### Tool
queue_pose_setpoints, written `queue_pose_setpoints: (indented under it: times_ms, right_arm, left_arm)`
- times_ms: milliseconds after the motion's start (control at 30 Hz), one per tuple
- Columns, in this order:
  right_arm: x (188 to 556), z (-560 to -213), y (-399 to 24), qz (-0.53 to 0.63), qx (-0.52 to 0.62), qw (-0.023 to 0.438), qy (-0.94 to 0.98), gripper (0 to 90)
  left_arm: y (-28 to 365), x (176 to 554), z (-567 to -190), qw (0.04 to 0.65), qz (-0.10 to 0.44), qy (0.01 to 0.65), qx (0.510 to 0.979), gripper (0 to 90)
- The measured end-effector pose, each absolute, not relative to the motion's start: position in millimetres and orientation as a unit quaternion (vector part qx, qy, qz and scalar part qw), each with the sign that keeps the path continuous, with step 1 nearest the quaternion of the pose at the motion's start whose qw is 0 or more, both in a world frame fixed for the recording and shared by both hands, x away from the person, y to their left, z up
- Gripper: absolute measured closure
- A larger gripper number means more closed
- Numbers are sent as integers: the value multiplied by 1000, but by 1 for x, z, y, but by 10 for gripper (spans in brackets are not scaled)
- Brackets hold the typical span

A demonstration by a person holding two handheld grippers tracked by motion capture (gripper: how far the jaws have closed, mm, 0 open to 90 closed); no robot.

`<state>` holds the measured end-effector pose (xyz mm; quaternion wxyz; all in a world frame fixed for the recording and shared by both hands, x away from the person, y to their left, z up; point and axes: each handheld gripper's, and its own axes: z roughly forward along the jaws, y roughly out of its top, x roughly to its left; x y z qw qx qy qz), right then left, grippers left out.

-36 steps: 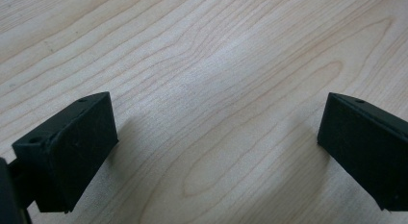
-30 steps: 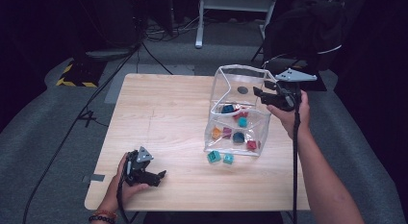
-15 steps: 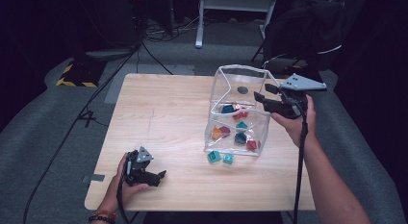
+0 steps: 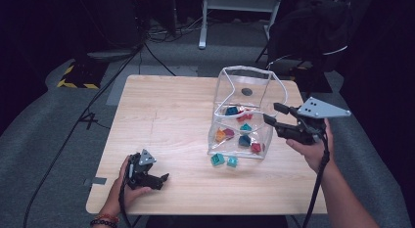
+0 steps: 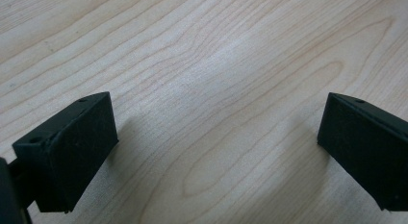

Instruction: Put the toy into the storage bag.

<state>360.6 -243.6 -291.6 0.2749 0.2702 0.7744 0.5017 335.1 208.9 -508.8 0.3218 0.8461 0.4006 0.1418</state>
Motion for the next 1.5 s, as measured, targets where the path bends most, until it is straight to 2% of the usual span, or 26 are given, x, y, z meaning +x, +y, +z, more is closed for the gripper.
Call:
queue_pose_setpoints:
  times_ms: [333, 733, 1133, 1500]
  right_arm:
    - [337, -335, -242, 491, 246, 256, 795, 486]
    - [333, -389, -220, 472, 223, 208, 827, 461]
    - [353, -459, -197, 432, 226, 166, 857, 457]
    - [366, -487, -187, 419, 241, 149, 863, 455]
  left_arm:
    - [209, 335, -509, 322, 142, 401, 846, 5]
    - [209, 335, -509, 322, 142, 400, 846, 5]
    - [209, 335, -509, 322, 142, 400, 846, 5]
    - [209, 335, -509, 322, 142, 400, 846, 6]
